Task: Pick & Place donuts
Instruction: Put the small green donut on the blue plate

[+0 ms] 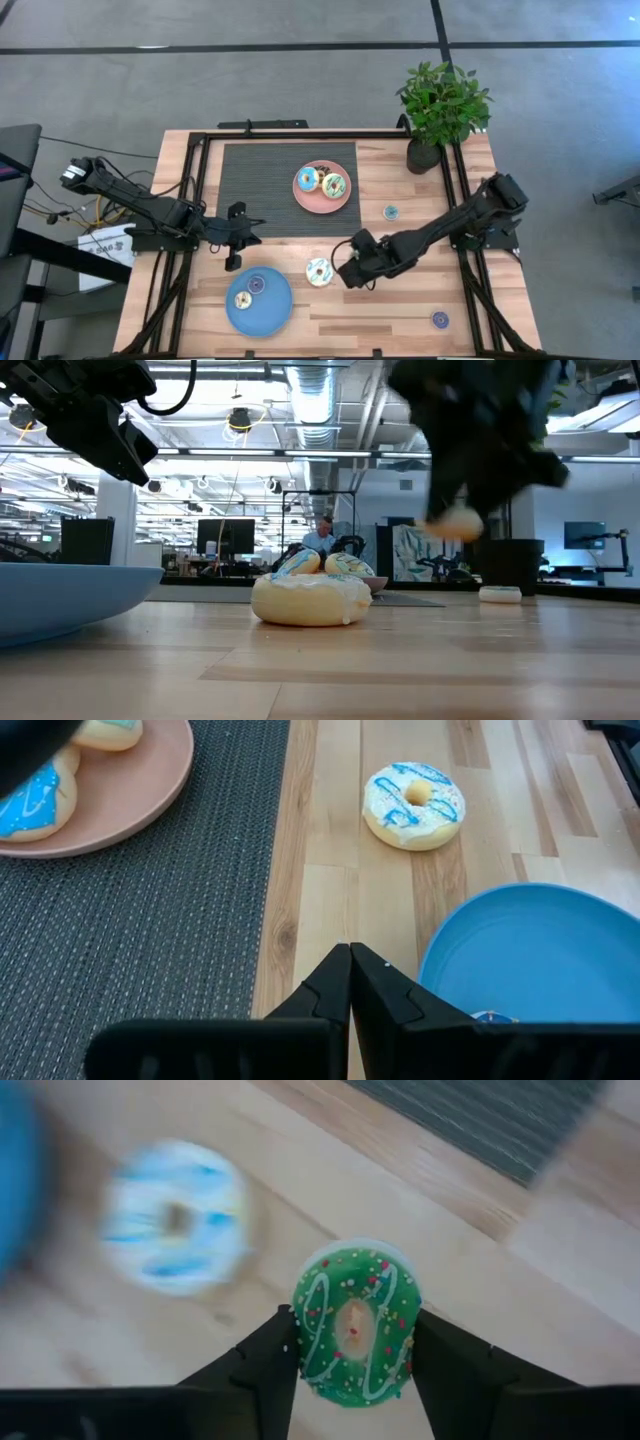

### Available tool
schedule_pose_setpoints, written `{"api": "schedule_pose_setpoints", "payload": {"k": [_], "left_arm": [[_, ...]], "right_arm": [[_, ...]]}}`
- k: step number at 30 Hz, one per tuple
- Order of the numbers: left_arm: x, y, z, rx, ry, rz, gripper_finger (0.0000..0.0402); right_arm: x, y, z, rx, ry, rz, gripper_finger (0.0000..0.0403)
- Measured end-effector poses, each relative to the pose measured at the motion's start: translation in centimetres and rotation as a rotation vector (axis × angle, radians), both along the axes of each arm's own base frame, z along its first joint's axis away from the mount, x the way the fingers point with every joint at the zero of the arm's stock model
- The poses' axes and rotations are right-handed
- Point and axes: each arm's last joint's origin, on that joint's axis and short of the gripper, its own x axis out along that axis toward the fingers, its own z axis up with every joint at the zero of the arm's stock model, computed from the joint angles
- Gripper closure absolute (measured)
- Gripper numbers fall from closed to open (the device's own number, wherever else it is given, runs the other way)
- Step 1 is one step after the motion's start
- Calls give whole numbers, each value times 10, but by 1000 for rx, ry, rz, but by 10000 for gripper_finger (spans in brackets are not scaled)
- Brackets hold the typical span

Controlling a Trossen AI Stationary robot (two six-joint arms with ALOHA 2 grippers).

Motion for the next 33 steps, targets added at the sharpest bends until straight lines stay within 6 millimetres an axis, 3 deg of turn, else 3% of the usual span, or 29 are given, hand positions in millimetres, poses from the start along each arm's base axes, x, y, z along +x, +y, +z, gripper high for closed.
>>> {"api": "schedule_pose_setpoints", "payload": {"k": [7, 12, 17, 21, 27, 33], "left_arm": [[0, 0, 0, 6, -1, -5, 401], [0, 0, 0, 13, -1, -11, 401], [0, 0, 0, 15, 2, -11, 401], [0, 0, 0, 16, 5, -12, 401], [-1, 0, -1, 24, 8, -17, 401], [-1, 0, -1, 33, 9, -24, 401]], "right_arm": [[38, 18, 39, -75, -371, 199, 239], [84, 18, 43, -142, -513, 307, 239], [137, 18, 33, -142, -478, 422, 239], [170, 22, 12, -119, -354, 481, 239], [196, 33, -12, -84, -207, 535, 239], [207, 39, -24, -8, -192, 572, 239]]}}
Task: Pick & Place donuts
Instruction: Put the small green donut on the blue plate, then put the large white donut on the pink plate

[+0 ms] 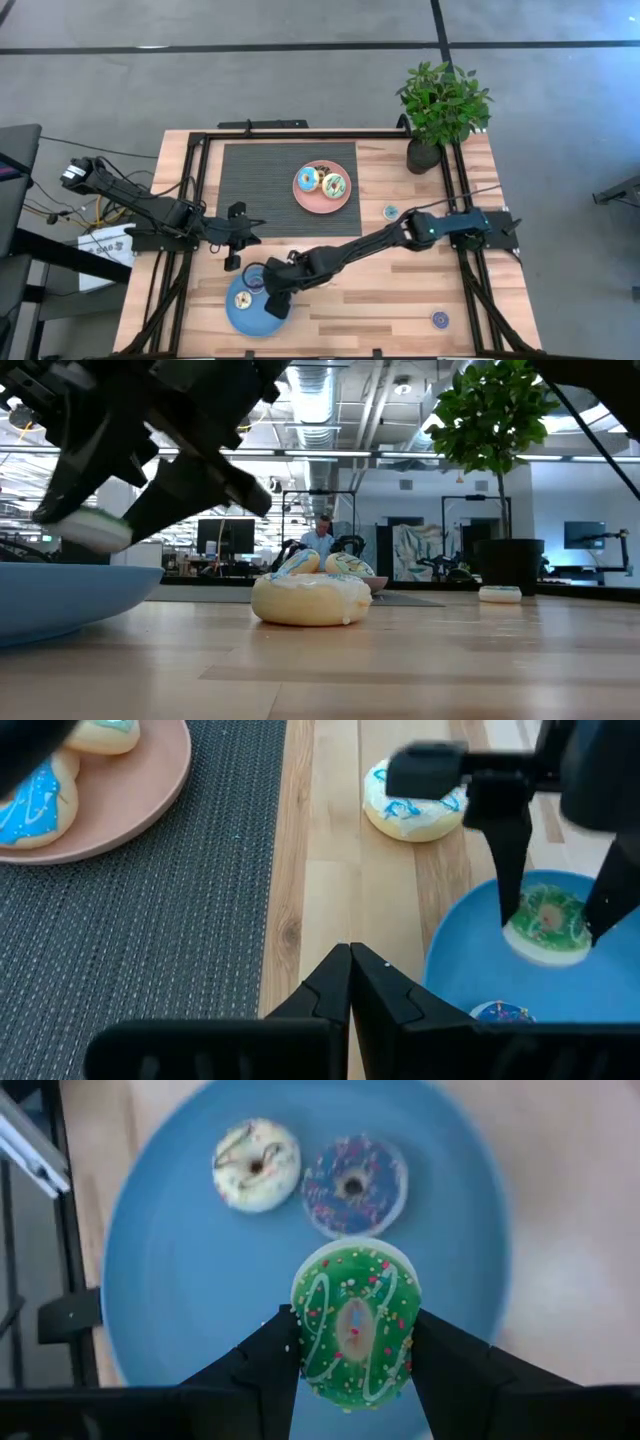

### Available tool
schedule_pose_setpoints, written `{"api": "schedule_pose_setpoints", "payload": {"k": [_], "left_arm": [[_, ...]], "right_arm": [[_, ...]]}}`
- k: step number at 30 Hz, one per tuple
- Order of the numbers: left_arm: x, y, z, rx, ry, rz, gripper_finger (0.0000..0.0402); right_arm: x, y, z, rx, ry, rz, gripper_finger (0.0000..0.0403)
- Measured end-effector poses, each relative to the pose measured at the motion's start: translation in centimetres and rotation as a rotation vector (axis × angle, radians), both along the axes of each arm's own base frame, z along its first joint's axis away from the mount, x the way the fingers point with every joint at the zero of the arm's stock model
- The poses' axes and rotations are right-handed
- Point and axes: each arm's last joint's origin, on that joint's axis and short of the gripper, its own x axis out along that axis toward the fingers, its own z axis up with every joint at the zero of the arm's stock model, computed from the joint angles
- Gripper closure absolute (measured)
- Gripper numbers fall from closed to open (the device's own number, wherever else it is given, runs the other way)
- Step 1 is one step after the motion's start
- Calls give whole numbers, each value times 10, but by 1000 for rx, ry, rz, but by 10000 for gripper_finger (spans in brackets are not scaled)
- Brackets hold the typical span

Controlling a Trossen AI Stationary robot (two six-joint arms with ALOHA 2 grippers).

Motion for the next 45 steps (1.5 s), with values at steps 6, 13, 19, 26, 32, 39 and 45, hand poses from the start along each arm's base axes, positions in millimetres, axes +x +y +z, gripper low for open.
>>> {"api": "schedule_pose_setpoints", "payload": {"k": [6, 13, 19, 26, 32, 39, 45], "left_arm": [[0, 0, 0, 0, 0, 0, 401], [0, 0, 0, 0, 0, 0, 401], [0, 0, 0, 5, 0, -4, 402], [0, 0, 0, 5, 0, -5, 402], [0, 0, 0, 5, 0, -5, 402], [0, 0, 0, -3, -2, 1, 402], [1, 0, 1, -14, -13, 4, 402]], "right_arm": [[2, -4, -2, 23, 15, -19, 227], [1, -2, -3, 29, 18, -15, 197], [1, -2, -3, 27, 18, -17, 164], [0, -3, -3, 23, 28, -17, 154], [-2, -4, 0, 21, 39, -20, 153], [-15, -12, 44, -76, 2, 23, 162], [-39, -7, 65, -188, 20, 57, 194]]}}
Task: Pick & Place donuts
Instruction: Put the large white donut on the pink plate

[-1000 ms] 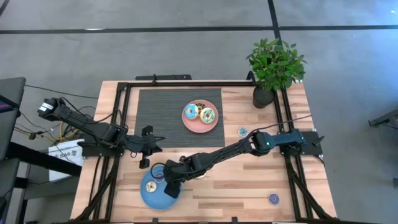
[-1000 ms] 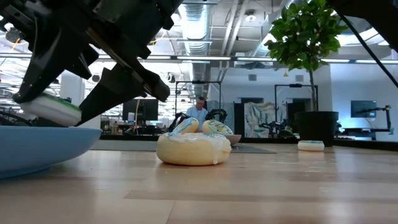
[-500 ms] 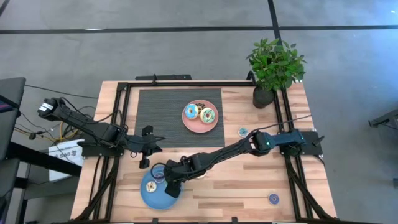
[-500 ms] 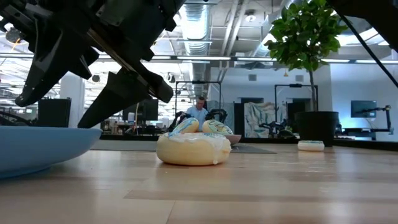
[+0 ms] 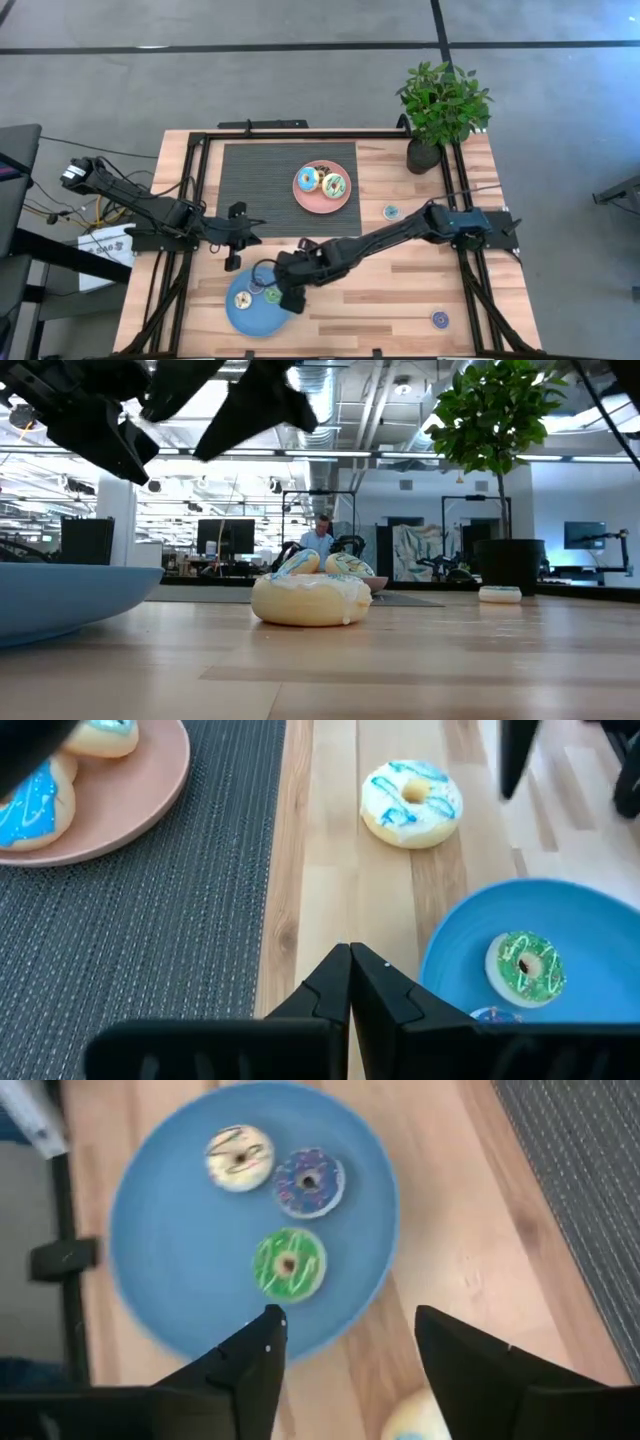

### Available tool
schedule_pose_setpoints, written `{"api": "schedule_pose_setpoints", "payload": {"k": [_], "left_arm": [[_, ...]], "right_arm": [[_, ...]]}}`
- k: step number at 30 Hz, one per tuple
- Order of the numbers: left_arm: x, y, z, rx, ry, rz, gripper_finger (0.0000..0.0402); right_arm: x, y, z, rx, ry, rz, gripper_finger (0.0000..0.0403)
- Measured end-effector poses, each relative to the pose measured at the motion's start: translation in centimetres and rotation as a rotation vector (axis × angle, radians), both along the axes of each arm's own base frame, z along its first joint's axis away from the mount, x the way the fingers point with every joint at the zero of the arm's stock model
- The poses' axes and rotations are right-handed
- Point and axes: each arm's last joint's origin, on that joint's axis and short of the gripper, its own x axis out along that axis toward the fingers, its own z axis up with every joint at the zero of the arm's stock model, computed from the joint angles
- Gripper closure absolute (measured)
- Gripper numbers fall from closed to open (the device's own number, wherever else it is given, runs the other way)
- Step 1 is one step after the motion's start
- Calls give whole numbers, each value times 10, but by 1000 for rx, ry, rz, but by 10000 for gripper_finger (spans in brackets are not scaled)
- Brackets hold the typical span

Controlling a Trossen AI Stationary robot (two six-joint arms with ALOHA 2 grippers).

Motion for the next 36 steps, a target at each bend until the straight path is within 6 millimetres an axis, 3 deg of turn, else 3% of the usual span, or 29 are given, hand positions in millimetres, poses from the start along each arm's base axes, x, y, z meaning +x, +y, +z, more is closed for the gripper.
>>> {"api": "schedule_pose_setpoints", "payload": {"k": [7, 11, 16, 21, 25, 30, 36], "left_arm": [[6, -2, 8, -38, -100, 1, 401], [8, -3, 11, -53, -136, 2, 402], [19, -6, 16, -50, -192, 32, 402], [47, -16, 28, -1, -193, 82, 402], [77, -26, 31, 35, -159, 92, 402], [116, -41, 33, 46, -115, 98, 402], [154, -56, 40, 94, -2, 105, 402]], "right_arm": [[-44, -5, -11, 14, 29, -24, 243], [-91, -14, -10, 60, -38, -99, 267], [-165, -28, -16, 108, -104, -181, 283], [-238, -42, -24, 143, -122, -216, 285], [-283, -54, -29, 190, -140, -203, 285], [-317, -69, -39, 220, -162, -187, 285], [-341, -85, -52, 227, -166, -183, 285]]}}
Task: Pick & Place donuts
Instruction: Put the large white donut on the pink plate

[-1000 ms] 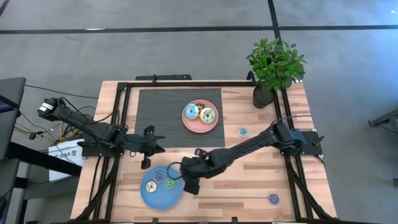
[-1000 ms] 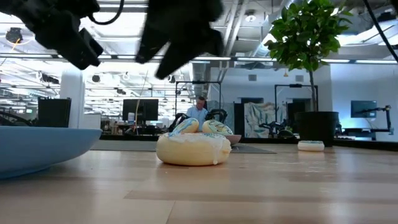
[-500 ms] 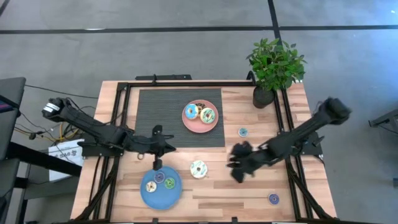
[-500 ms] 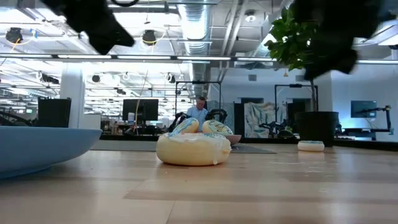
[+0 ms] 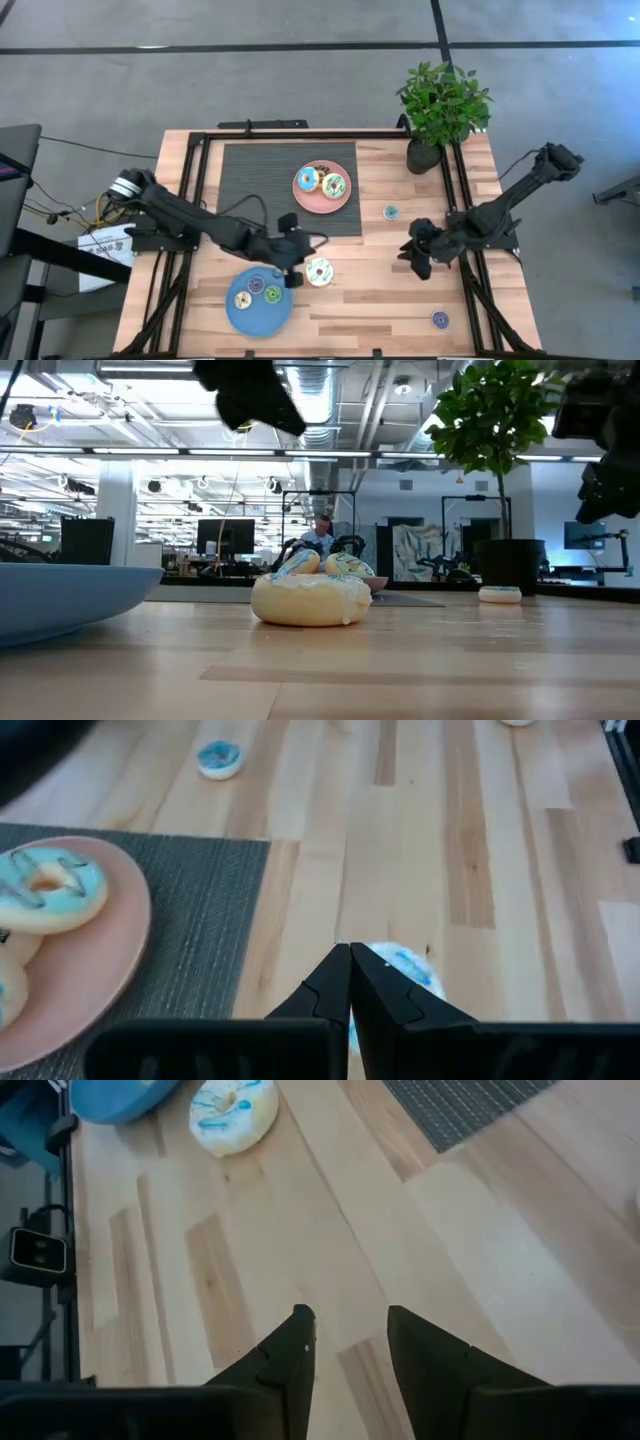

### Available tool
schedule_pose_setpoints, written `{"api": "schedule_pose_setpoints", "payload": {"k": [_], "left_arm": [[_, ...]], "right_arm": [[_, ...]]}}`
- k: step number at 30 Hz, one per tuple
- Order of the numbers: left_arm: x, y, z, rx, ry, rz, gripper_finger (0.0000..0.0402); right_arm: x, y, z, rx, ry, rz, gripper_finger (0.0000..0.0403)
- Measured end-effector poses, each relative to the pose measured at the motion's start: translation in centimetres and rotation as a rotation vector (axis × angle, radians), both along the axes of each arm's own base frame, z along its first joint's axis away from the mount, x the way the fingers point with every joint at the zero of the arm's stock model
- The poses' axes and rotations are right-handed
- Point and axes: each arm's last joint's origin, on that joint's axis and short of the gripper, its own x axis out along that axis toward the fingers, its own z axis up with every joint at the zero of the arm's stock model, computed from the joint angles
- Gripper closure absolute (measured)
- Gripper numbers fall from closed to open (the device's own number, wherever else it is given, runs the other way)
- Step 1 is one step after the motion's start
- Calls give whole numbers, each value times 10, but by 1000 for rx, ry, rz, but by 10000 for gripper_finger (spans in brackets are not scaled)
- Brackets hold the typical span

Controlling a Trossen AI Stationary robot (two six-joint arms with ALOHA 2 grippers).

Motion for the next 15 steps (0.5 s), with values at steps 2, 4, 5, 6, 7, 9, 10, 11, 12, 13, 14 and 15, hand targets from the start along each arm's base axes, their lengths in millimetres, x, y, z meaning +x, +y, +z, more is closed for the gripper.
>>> {"api": "schedule_pose_setpoints", "payload": {"k": [2, 4, 5, 6, 7, 9, 10, 11, 12, 13, 14, 15], "left_arm": [[12, -5, 3, -11, 22, -8, 402], [22, -7, 3, -16, 45, 23, 401], [26, -7, 3, -19, 52, 44, 401], [30, -5, 3, -20, 68, 68, 399], [34, -3, 3, -24, 85, 95, 396], [39, 2, 4, -43, 109, 150, 389], [41, 5, 5, -56, 116, 176, 383], [41, 8, 6, -73, 120, 203, 377], [42, 12, 6, -99, 117, 232, 369], [43, 16, 6, -138, 115, 252, 360], [44, 19, 6, -177, 122, 266, 350], [45, 23, 6, -213, 134, 273, 338]], "right_arm": [[-4, -3, -2, 8, -9, 1, 285], [-7, -5, -4, 12, -13, 2, 285], [-8, -5, -5, 12, -14, 3, 285], [-9, -6, -6, 11, -15, 4, 285], [-10, -7, -6, 8, -15, 7, 285], [-11, -8, -6, -7, -9, 20, 285], [-12, -8, -6, -13, -10, 27, 285], [-11, -8, -5, -17, -16, 35, 285], [-11, -8, -5, -22, -17, 42, 285], [-11, -8, -6, -28, -13, 46, 285], [-12, -8, -6, -31, -12, 48, 285], [-12, -8, -6, -32, -11, 48, 285]]}}
